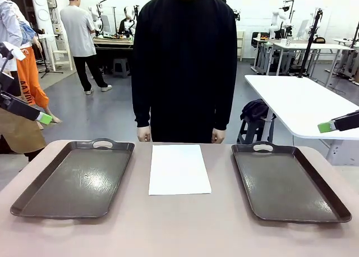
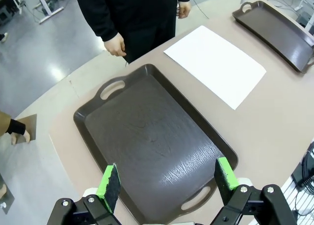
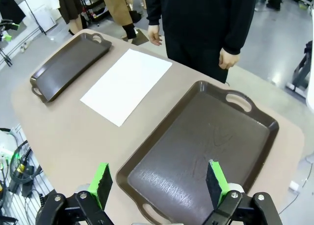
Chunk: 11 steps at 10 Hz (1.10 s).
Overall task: Sort the A4 documents.
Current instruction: Receive the A4 Paper.
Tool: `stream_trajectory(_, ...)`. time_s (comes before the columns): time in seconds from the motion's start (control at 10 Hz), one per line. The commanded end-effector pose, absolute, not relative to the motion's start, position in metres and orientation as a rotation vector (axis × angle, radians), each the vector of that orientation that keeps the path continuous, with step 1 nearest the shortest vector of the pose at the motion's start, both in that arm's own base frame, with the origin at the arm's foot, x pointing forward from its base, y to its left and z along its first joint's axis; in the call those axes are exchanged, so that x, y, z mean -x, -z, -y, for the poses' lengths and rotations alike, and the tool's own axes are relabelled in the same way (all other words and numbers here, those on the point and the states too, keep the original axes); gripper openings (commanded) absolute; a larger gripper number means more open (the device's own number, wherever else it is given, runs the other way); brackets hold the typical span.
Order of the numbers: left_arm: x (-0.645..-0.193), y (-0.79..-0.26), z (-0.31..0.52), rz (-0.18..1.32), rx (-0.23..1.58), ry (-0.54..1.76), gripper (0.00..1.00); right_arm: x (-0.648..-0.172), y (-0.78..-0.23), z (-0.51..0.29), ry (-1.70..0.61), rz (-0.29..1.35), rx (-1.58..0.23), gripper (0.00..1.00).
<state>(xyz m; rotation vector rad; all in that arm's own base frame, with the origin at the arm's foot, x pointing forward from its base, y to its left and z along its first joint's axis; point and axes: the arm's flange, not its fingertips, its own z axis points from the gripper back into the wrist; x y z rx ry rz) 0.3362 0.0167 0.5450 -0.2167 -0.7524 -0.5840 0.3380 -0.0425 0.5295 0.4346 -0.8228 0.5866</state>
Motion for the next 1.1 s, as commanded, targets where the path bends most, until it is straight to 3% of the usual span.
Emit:
stream_trajectory(0.0, -0.302, -0.506, -0.017, 0.733, 0.220, 0.599, 1.00, -0.303, -0.489, 0.022, -0.606, 0.839, -0.436, 1.00)
stream_trajectory(1.0, -0.307, -0.503, -0.017, 0.717, 0.238, 0.585, 1.00, -0.317, -0.484, 0.018, -0.634, 0.808, -0.441, 1.00)
